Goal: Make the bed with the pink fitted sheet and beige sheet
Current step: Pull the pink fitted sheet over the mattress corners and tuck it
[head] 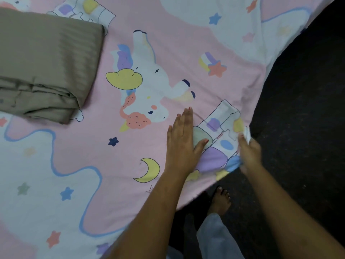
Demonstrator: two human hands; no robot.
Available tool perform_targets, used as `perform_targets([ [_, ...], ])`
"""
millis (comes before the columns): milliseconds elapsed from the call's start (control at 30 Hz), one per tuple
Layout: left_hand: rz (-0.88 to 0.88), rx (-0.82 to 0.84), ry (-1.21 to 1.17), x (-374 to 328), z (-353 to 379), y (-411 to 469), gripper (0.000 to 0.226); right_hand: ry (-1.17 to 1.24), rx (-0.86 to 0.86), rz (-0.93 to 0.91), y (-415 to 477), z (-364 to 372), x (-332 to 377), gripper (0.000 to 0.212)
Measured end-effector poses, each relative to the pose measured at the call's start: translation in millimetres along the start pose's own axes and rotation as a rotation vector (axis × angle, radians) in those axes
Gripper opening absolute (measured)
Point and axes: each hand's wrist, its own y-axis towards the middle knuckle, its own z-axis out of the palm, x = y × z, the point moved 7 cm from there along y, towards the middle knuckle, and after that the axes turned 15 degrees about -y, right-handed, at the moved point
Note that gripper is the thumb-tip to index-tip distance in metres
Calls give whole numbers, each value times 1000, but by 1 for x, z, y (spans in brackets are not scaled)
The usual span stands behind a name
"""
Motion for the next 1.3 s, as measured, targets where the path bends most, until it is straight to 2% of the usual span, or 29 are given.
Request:
perform_targets([
  [67, 51, 5, 110, -1, 2, -18, 77, -199, -50, -73, 10, -20, 10, 24],
  [167, 61, 8, 329, 11, 2, -46, 82, -362, -129, -112, 15, -16, 13, 28],
  [233, 89, -20, 395, 21, -4, -62, 75, -388, -208, -98, 10, -5, 6, 31],
  [300, 112, -41, 410, 30, -11, -74, 73, -294, -231, -52, 0, 7, -5, 32],
  [367, 125, -34, 405, 34, -14, -81, 79, -43, -79, 79, -8, 27, -25, 37],
  [433, 138, -28, 361, 36, -17, -88, 78, 128, 166, 214, -23, 57, -49, 59],
  [500, 155, -35, 266, 38, -22, -98, 69, 129, 341, 269, -42, 86, -75, 79],
  [567, 144, -81, 154, 42, -32, -115, 55, 135, 453, 300, -60, 111, -102, 87],
  [600, 116, -124, 105, 46, -40, -128, 51, 143, 484, 325, -72, 123, -113, 87],
  [667, 27, -257, 38, 62, -60, -160, 45, 106, 517, 378, -102, 142, -128, 73],
  [800, -178, -527, 55, 108, -104, -238, 31, 47, 545, 460, -162, 174, -151, 51],
  [867, -351, -697, 6, 126, -123, -284, 28, -2, 560, 490, -185, 184, -163, 39],
  [933, -700, -949, -134, 150, -131, -341, 31, -80, 588, 528, -204, 193, -173, 31],
  [1000, -1077, -1231, -388, 176, -114, -402, 24, -160, 623, 531, -218, 199, -180, 28],
  [1067, -1287, -1467, -774, 200, -87, -435, 19, -161, 628, 500, -224, 203, -178, 25],
  [1100, -1358, -1500, -1048, 210, -69, -438, 23, -131, 619, 472, -225, 206, -176, 24],
  [1133, -1387, -1475, -1320, 217, -53, -435, 32, -93, 605, 446, -224, 208, -177, 25],
  [1200, -1323, -1402, -1681, 224, -43, -418, 43, -44, 579, 421, -224, 209, -181, 26],
  [1300, -1090, -1421, -1927, 254, -59, -406, 38, -52, 539, 415, -234, 207, -211, 32],
])
